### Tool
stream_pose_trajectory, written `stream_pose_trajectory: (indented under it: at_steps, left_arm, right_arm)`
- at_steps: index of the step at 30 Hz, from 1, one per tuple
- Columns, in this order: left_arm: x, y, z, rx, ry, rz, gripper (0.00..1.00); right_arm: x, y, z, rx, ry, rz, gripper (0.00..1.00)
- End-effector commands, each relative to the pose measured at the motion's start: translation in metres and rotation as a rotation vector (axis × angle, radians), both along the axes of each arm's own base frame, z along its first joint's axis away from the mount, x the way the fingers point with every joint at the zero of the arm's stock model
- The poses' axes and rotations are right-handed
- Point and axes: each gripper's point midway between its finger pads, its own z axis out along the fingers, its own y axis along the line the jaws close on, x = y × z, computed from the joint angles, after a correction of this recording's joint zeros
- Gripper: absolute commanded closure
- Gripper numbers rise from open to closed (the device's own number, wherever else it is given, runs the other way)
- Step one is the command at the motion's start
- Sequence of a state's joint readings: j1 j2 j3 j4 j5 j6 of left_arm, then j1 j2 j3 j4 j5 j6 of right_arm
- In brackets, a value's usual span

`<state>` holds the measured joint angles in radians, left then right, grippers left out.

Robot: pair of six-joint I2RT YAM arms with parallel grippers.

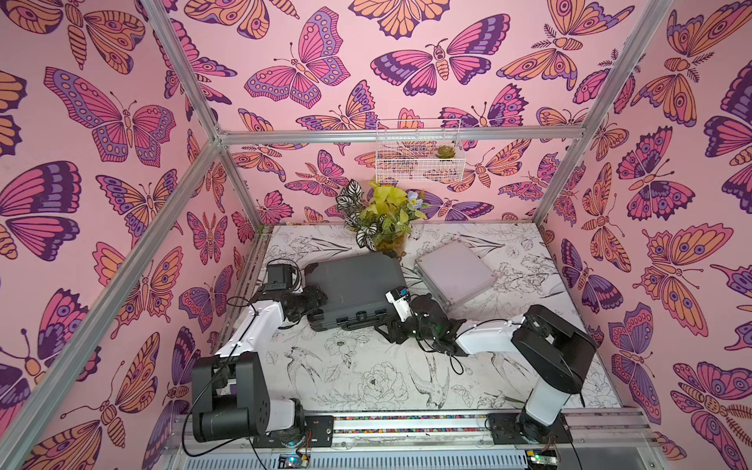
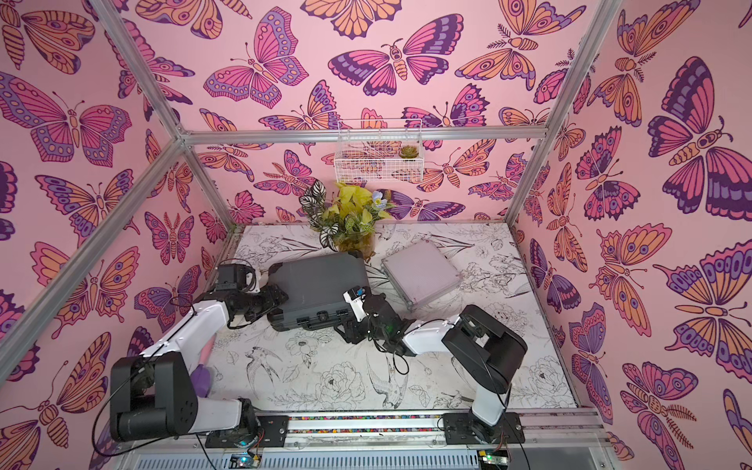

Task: Open the poker set cases
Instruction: Open the fastener on the poker set case.

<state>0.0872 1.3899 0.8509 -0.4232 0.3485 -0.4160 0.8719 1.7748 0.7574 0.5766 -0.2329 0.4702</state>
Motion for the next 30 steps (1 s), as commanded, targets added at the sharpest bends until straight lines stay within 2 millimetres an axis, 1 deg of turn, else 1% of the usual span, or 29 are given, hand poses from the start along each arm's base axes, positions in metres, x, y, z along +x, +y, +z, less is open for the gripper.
stream_pose_trajectory:
  at_steps: [1,6,13,15,19,22,25,30]
  left_arm:
    - [-0.012,-0.019,-0.019,-0.106,0.100,-0.018,0.25]
    - [-0.014,-0.030,-0.020,-0.175,0.113,0.001,0.25]
    - [-0.018,-0.042,-0.020,-0.216,0.129,0.027,0.26]
    - [-0.021,-0.049,-0.022,-0.226,0.138,0.021,0.26]
    - [-0.027,-0.058,-0.028,-0.235,0.164,0.029,0.26]
    - [-0.032,-0.065,-0.032,-0.262,0.181,0.049,0.27]
    - [-0.036,-0.068,-0.034,-0.263,0.179,0.061,0.26]
    - [-0.040,-0.064,-0.037,-0.238,0.176,0.071,0.26]
  right_arm:
    - [0.005,-0.006,-0.012,0.038,0.066,-0.039,0.40]
    - [0.009,-0.007,-0.014,0.053,0.079,-0.042,0.39]
    - [0.013,-0.009,-0.015,0.066,0.079,-0.053,0.39]
    - [0.015,-0.009,-0.016,0.070,0.080,-0.060,0.39]
    - [0.016,-0.010,-0.016,0.077,0.076,-0.062,0.38]
    - [0.014,-0.010,-0.013,0.096,0.064,-0.037,0.36]
    - [0.012,-0.011,-0.009,0.117,0.042,-0.023,0.34]
    - [0.010,-0.009,-0.009,0.124,0.042,-0.006,0.34]
